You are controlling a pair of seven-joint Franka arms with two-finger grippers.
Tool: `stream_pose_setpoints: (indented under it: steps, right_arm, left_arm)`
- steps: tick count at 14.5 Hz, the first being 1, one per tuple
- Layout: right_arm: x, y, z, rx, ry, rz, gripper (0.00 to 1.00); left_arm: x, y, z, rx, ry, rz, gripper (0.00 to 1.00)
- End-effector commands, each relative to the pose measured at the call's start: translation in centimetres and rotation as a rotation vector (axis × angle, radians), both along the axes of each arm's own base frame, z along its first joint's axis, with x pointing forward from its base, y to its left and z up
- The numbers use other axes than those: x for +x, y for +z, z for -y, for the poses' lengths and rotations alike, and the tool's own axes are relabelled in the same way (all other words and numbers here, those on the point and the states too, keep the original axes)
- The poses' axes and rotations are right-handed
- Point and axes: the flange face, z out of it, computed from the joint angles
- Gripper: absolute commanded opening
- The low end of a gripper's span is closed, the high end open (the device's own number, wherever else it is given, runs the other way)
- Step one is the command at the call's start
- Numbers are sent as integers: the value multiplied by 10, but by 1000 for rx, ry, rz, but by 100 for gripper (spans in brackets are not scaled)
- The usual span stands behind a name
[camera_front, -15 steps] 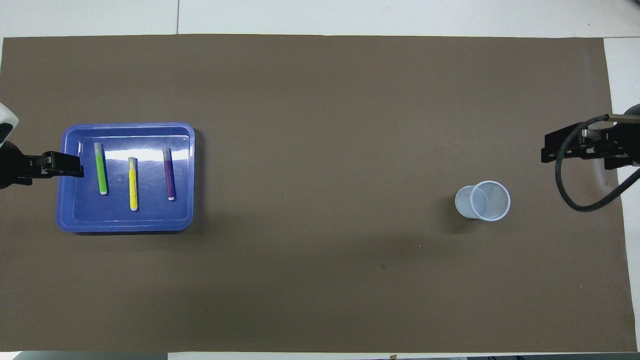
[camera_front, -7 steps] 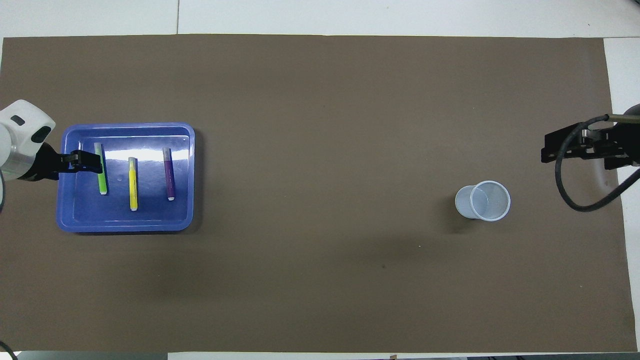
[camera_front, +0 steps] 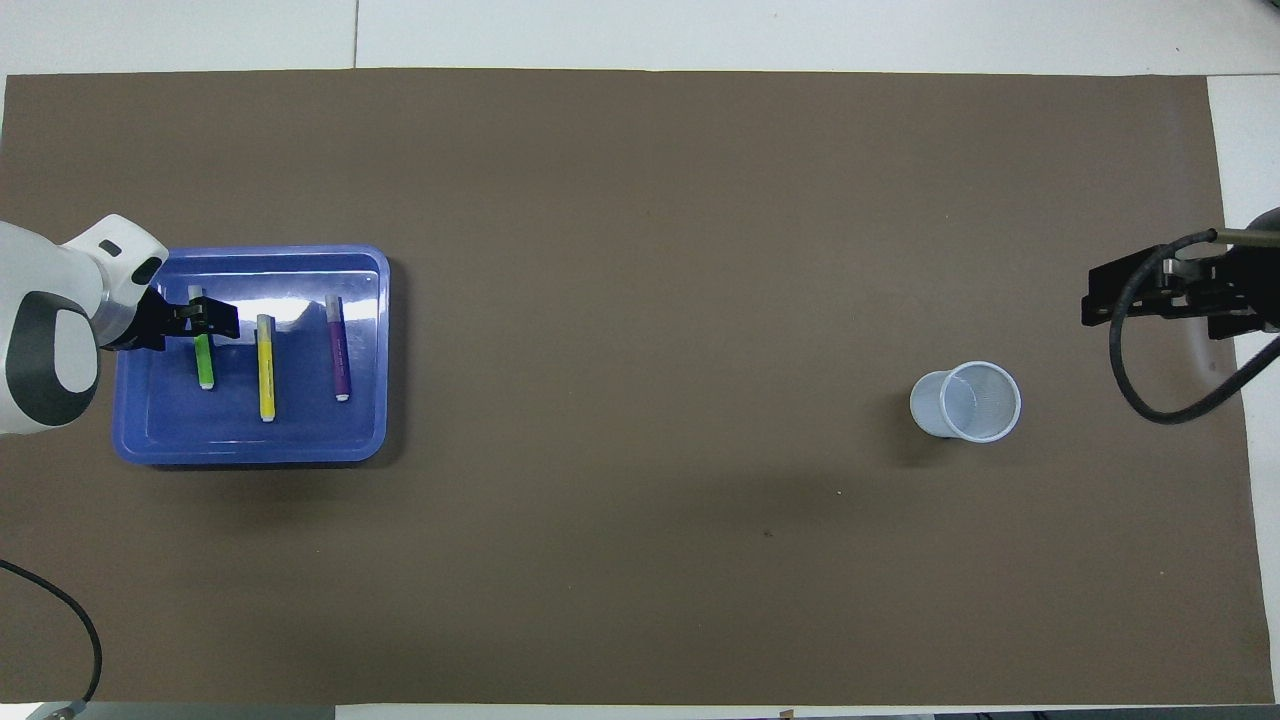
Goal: Transfer and insert pens with both arms
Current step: 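Lower the left gripper into the tray and grasp the green pen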
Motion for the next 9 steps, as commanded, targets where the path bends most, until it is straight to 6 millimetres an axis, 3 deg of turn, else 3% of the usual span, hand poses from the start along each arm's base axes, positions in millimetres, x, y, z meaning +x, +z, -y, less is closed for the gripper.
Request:
stream_pose_setpoints:
  steps: [1,3,9]
  right_arm:
    - [-1,3,0,18,22,-11,100]
    - [-1,3,0,18,22,-11,100]
    - [-1,4,-3,18,27,-5,100]
  left_arm:
    - [4,-6,-3,4,-14,-6,95]
    - [2,-7,-3,3,-12,-20,87]
    - [-1,-10,-4,0,-16,-40,48]
